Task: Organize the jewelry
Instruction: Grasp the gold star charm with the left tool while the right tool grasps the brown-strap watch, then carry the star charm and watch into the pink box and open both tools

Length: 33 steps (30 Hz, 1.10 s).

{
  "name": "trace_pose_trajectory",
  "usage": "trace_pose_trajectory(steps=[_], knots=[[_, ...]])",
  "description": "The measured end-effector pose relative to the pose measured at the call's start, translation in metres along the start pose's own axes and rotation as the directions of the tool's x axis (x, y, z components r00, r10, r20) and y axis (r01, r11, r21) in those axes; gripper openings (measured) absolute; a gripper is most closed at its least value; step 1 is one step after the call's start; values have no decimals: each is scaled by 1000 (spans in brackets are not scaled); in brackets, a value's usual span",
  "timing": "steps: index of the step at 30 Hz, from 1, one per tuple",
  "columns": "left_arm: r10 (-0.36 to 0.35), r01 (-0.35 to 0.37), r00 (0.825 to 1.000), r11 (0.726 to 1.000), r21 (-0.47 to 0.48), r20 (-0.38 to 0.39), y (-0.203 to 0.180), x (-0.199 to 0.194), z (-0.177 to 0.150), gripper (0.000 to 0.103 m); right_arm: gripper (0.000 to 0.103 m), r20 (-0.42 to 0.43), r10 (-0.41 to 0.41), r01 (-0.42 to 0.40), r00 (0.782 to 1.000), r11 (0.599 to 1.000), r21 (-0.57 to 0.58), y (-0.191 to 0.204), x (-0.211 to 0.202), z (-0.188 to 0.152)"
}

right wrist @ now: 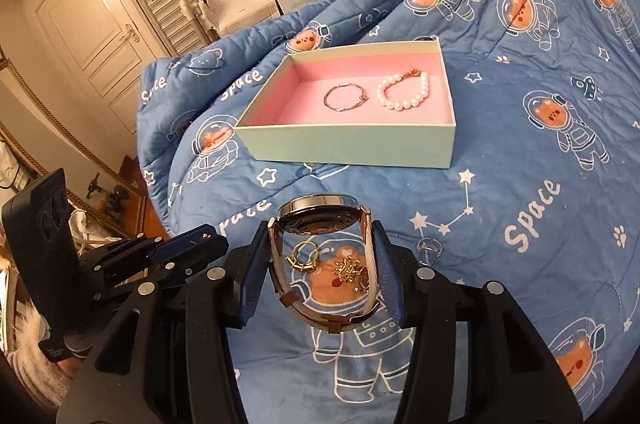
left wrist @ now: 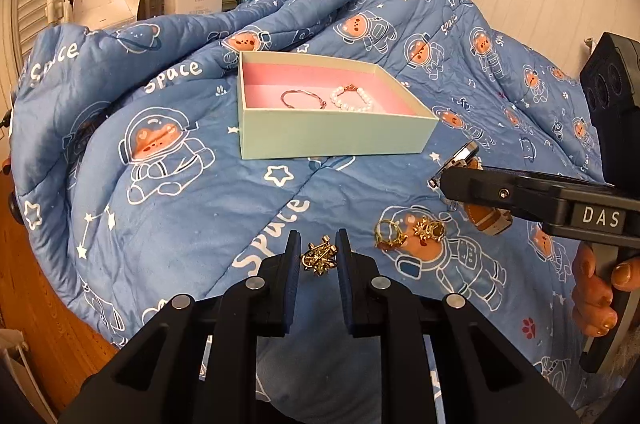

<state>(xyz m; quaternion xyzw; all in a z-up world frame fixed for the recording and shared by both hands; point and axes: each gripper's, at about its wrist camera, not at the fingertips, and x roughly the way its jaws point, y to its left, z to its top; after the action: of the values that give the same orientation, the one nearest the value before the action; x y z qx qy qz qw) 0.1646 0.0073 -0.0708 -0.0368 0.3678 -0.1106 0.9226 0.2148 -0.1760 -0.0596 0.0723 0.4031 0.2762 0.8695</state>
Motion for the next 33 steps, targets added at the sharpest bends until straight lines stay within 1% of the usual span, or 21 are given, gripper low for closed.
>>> trace_pose_trajectory(steps=[6, 11, 14, 16, 19, 23, 25, 27, 29, 30, 32, 33], knots=[[-35, 35, 999, 999, 4, 9, 0, 1, 29, 17, 50, -3, 34, -34, 999, 999, 15, -10, -2, 23], [-66, 66, 998, 998, 6, 1, 3, 10, 63, 17, 50, 2, 48, -48, 999, 999, -8, -13, 0, 49], [-78, 78, 997, 997, -7, -17, 7, 20, 85, 17, 50, 9, 46, -46, 999, 999, -17, -16, 2, 67], [-104, 103, 994, 994, -25, -44, 11, 29, 100, 17, 50, 4, 54, -54, 999, 998, -16, -19, 7, 80], [-120, 118, 989, 992, -40, -80, 15, 44, 121, 17, 50, -2, 50, -50, 999, 998, -27, -21, 17, 98], [-94, 93, 986, 996, -14, -140, 18, 69, 139, 17, 50, -30, 26, -27, 999, 999, -46, -23, 38, 118], [-60, 63, 984, 998, 13, -170, 18, 82, 142, 17, 50, -50, 5, -7, 999, 999, -51, -25, 51, 125], [-35, 49, 978, 997, 62, -207, 14, 95, 142, 17, 50, -74, -14, 11, 997, 999, -40, -30, 65, 130], [6, 22, 975, 992, 124, -223, 10, 105, 139, 17, 50, -111, -17, 15, 994, 1000, -21, -37, 80, 133], [17, 19, 972, 989, 149, -233, 7, 109, 138, 17, 50, -122, -21, 21, 992, 1000, -8, -40, 86, 134], [25, 20, 969, 984, 178, -247, 4, 115, 136, 17, 50, -141, -38, 39, 989, 999, 8, -44, 96, 136], [19, 29, 966, 983, 182, -259, 3, 117, 134, 17, 50, -159, -33, 35, 987, 999, 11, -45, 102, 137]])
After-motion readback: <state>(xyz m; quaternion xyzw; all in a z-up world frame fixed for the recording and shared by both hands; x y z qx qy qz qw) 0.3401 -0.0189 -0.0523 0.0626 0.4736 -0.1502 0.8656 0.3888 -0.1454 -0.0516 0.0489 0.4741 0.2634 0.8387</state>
